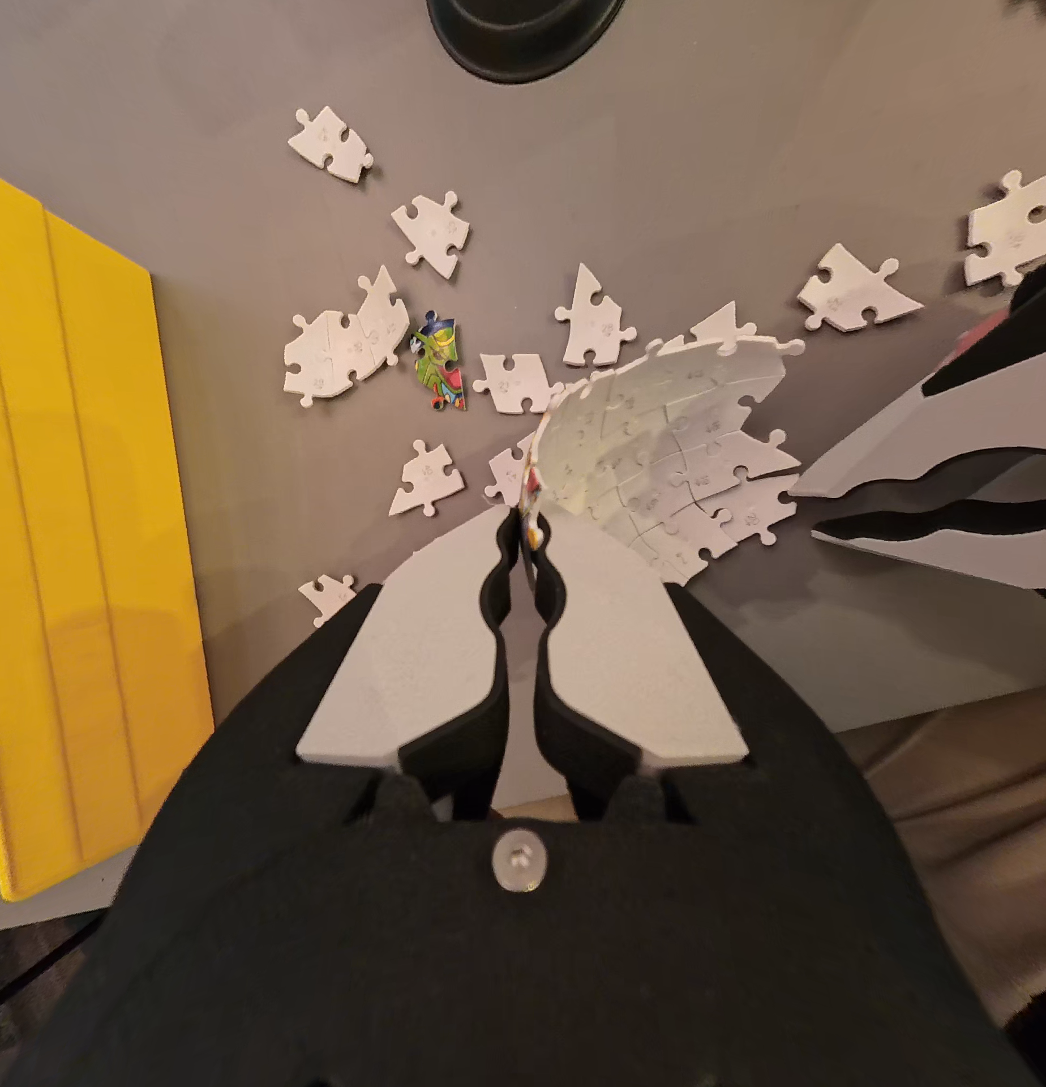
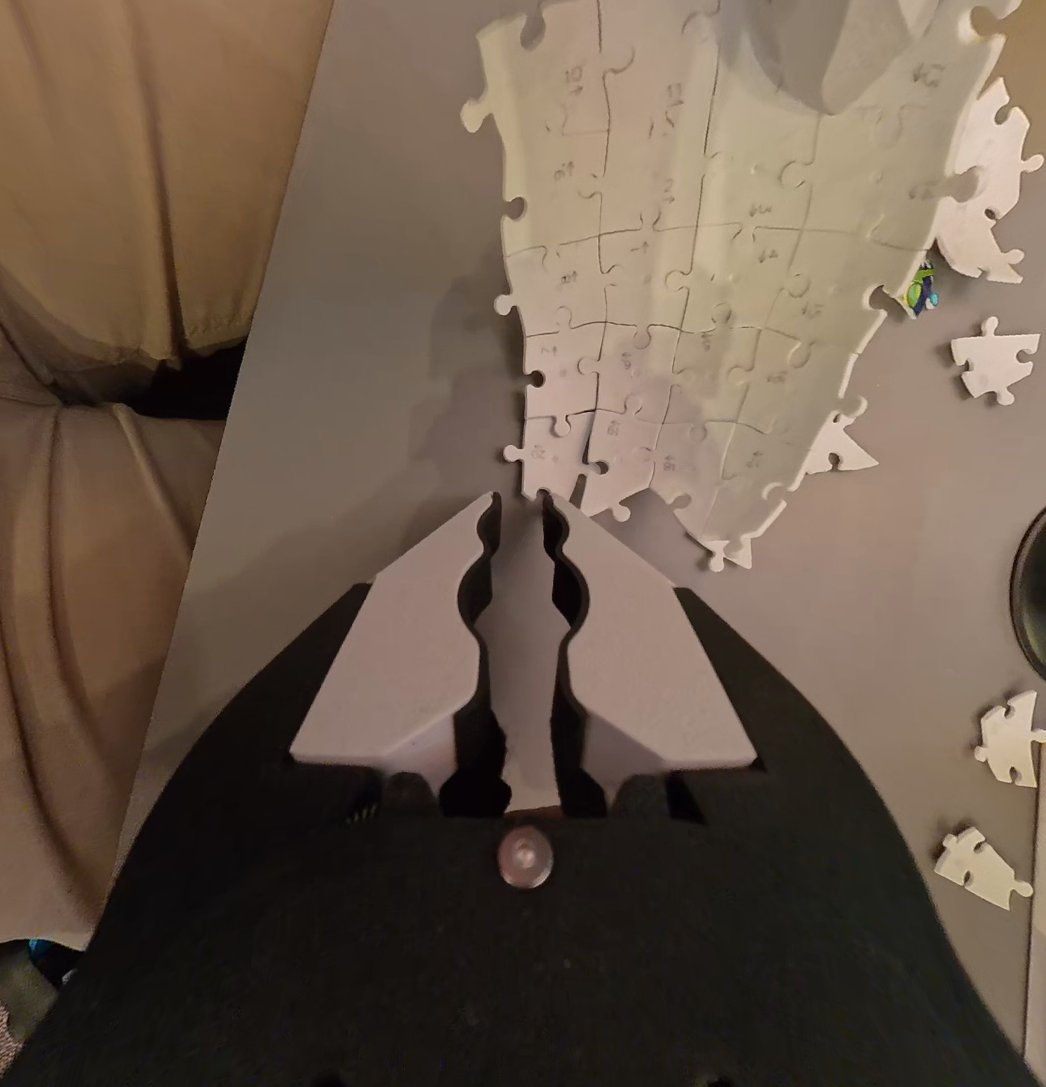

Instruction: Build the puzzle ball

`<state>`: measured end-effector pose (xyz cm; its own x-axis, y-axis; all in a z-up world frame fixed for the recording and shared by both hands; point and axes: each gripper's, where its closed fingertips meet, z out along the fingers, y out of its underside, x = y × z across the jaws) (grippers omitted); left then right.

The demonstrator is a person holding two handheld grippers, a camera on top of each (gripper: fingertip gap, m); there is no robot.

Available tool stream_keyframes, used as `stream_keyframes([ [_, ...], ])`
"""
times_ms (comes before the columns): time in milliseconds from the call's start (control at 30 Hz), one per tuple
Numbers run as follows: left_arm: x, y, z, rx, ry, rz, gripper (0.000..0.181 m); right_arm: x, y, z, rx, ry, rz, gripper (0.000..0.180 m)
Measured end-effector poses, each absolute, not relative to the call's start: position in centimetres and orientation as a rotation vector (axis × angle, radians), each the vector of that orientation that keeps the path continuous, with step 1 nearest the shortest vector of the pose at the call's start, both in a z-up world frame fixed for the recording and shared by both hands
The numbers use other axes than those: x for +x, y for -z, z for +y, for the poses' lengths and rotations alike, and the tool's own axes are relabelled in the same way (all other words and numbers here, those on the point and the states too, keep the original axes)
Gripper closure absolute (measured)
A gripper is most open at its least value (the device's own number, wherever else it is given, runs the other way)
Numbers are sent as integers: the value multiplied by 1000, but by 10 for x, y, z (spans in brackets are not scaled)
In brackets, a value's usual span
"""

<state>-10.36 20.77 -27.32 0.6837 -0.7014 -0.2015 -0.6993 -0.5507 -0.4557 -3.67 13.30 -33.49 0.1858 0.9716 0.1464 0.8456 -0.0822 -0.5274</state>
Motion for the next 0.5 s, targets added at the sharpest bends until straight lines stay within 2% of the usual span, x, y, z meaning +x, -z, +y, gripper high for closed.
stream_keyframes([
  [267, -102, 273, 208, -2376, -26, 1103, 178, -37, 326, 138, -1940, -315, -1662, 167],
  [500, -101, 273, 208, -2371, -35, 1114, 178, -37, 328, 142, -1951, -306, -1644, 155],
])
